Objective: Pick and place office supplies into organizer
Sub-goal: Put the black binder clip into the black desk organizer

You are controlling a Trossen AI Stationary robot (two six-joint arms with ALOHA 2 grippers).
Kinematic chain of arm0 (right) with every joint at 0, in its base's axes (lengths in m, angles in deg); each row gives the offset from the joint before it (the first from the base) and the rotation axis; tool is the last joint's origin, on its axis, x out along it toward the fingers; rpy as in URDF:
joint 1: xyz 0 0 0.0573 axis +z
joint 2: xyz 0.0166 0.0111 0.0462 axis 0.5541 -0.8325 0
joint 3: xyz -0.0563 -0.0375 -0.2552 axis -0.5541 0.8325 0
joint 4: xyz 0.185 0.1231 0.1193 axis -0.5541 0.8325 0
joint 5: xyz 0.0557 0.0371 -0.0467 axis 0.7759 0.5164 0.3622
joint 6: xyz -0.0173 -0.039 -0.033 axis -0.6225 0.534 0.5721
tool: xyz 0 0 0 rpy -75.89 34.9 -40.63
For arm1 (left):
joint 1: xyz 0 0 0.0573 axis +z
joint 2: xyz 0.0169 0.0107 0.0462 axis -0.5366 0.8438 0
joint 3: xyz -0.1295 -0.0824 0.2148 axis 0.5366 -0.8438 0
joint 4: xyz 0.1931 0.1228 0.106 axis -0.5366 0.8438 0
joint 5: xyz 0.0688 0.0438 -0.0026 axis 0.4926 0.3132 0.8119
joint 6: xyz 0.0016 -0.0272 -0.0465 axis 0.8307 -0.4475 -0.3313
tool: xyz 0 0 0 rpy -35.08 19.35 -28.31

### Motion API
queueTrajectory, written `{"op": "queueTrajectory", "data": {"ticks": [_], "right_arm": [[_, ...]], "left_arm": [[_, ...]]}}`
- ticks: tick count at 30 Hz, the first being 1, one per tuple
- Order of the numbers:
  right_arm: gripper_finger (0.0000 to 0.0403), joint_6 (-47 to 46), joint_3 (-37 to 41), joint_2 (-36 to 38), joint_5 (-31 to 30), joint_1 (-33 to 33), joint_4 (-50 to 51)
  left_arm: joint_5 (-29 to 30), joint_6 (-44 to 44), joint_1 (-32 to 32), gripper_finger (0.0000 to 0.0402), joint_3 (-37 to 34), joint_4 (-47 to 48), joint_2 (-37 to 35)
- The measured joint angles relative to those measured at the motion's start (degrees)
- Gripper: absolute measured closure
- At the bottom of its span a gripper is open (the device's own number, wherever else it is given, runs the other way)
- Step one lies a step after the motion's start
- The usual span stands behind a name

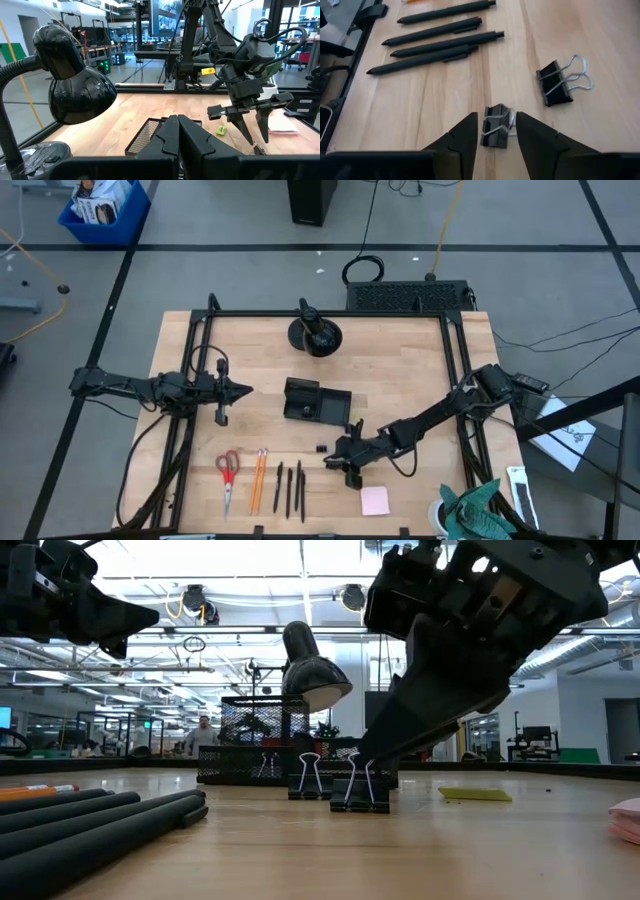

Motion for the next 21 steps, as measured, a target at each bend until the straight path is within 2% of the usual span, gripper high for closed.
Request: {"op": "queueTrajectory", "data": {"ticks": [6,16,21], "right_arm": [[0.0278,0.0,0.0,-3.0,0.2,0.0,-4.8],[0.0278,0.1,0.0,-3.0,0.2,-0.1,-3.3],[0.0302,0.4,0.0,-3.0,0.2,-0.1,-3.3]], "left_arm": [[0.0,0.0,0.0,0.0396,0.0,0.0,0.0],[0.0,0.0,0.0,0.0396,0.0,0.0,0.0],[0.0,0.0,0.0,0.0396,0.0,0.0,0.0]]}}
